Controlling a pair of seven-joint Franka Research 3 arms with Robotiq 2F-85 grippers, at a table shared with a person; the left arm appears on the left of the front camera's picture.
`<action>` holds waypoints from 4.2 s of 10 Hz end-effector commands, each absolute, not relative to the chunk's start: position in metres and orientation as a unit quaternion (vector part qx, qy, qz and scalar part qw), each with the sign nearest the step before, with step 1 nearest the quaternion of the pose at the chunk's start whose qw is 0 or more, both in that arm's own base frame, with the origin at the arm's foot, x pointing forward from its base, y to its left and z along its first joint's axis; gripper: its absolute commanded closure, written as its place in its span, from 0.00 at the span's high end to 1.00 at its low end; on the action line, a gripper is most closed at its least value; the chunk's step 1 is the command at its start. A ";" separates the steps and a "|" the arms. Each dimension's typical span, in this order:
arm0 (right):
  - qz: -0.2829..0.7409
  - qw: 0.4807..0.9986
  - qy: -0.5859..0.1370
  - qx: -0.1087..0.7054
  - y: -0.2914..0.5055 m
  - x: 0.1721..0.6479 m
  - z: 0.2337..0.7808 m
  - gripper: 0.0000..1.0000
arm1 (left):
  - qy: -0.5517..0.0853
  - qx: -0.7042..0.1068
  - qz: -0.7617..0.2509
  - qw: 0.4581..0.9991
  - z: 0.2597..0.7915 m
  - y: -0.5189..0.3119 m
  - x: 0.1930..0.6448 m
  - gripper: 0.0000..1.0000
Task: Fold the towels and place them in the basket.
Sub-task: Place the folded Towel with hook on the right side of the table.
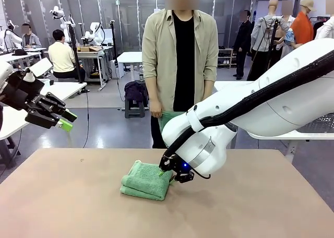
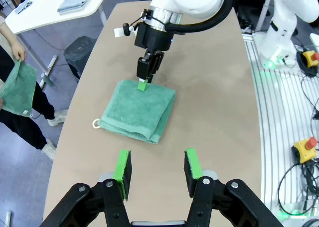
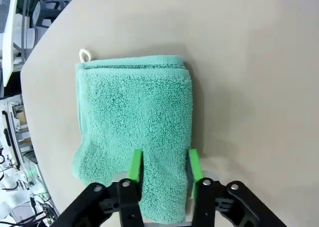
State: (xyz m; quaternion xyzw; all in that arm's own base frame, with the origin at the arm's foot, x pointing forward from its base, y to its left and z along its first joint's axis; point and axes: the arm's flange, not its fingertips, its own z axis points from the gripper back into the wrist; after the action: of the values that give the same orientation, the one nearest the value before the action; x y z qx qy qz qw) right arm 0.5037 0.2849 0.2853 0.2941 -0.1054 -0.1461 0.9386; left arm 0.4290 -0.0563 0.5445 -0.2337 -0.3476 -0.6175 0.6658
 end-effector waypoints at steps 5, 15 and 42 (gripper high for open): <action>-0.152 0.942 -0.110 0.277 0.287 0.509 0.283 0.00 | -0.355 -0.236 -0.616 0.663 0.545 -0.057 0.428 0.56; -0.044 0.958 -0.109 0.261 0.259 0.484 0.305 0.04 | -0.355 -0.236 -0.616 0.663 0.545 -0.057 0.428 0.56; -0.075 0.975 -0.174 0.119 -0.016 0.489 0.409 0.04 | -0.355 -0.236 -0.616 0.663 0.545 -0.057 0.428 0.56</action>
State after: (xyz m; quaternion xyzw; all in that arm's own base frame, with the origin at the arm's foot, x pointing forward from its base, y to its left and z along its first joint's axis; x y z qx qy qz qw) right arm 0.4888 -0.0159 0.4087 0.1189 -0.1740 -0.0747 0.9747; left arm 0.4290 -0.0561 0.5445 -0.2336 -0.3476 -0.6173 0.6660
